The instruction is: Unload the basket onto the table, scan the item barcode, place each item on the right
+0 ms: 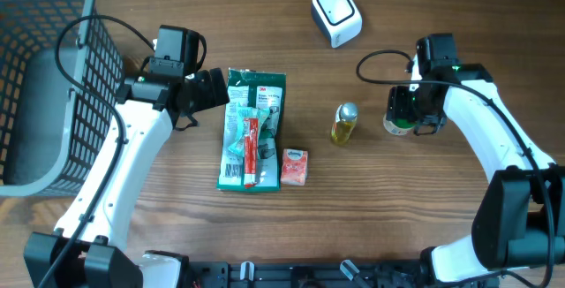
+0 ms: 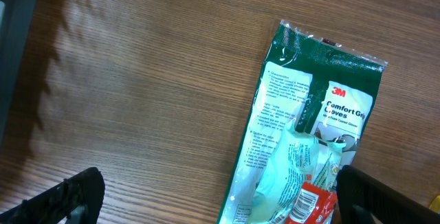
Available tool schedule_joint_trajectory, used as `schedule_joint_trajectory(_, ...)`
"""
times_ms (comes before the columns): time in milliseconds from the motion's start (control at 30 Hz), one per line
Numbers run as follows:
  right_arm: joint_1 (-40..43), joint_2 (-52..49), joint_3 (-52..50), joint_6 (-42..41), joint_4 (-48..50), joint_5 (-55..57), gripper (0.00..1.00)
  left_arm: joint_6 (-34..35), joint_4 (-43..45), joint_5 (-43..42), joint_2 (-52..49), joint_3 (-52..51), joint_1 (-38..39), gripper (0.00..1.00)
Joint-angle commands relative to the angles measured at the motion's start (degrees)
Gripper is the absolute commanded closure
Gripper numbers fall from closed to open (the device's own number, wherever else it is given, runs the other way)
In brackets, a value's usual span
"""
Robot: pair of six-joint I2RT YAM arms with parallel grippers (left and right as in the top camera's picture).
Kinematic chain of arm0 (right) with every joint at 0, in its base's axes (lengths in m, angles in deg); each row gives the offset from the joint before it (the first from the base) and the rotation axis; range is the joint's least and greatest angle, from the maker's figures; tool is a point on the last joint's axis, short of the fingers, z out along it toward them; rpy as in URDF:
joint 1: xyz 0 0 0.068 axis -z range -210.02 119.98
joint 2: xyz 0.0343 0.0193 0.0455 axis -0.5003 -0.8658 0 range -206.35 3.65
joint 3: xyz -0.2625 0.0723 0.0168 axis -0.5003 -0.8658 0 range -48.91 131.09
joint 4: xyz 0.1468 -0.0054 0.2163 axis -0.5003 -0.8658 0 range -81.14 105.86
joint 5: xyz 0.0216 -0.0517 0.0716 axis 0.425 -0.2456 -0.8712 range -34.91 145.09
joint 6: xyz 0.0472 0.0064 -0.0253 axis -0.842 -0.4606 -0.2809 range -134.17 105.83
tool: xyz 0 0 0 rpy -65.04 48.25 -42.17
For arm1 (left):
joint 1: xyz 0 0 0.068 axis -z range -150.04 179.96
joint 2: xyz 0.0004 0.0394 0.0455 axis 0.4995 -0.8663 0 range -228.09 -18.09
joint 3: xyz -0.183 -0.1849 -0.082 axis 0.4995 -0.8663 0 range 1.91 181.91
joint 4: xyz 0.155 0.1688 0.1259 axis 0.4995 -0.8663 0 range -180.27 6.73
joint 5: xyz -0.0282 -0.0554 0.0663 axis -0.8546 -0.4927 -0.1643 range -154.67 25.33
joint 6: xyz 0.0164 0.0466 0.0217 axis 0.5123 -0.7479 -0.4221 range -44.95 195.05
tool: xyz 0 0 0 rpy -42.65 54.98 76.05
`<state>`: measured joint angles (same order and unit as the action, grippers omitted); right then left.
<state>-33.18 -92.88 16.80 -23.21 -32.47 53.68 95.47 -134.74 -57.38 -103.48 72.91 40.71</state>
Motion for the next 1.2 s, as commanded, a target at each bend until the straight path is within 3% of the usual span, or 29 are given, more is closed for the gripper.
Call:
schedule_joint_trajectory(0, 0.0, 0.3, 1.2, 7.6, 0.1, -2.0, 0.35, -0.7, 0.0, 0.5, 0.5, 0.9, -0.3, 0.00)
schedule_joint_trajectory(100, 0.0, 0.3, 1.2, 7.5, 0.1, -0.6, 0.30, -0.7, 0.0, 0.5, 0.5, 0.9, -0.3, 0.00)
schedule_joint_trajectory(167, 0.0, 0.4, 1.9, 7.5, -0.2, -0.1, 0.15, -0.7, 0.0, 0.5, 0.5, 0.9, -0.3, 0.00)
schedule_joint_trajectory(300, 0.0, 0.4, 6.1, 7.3, -3.4, -0.2, 0.02, -0.7, 0.0, 0.5, 0.5, 0.9, -0.3, 0.00)
schedule_joint_trajectory(467, 0.0, 0.4, 11.2, 5.0, -8.5, -0.2, 0.00, -0.7, 0.0, 0.5, 0.5, 0.9, -0.3, 0.00)
schedule_joint_trajectory(1167, 0.0, -3.7, 8.4, 1.4, -7.6, -1.5, 0.00, -0.7, 0.0, 0.5, 0.5, 0.9, -0.3, 0.00)
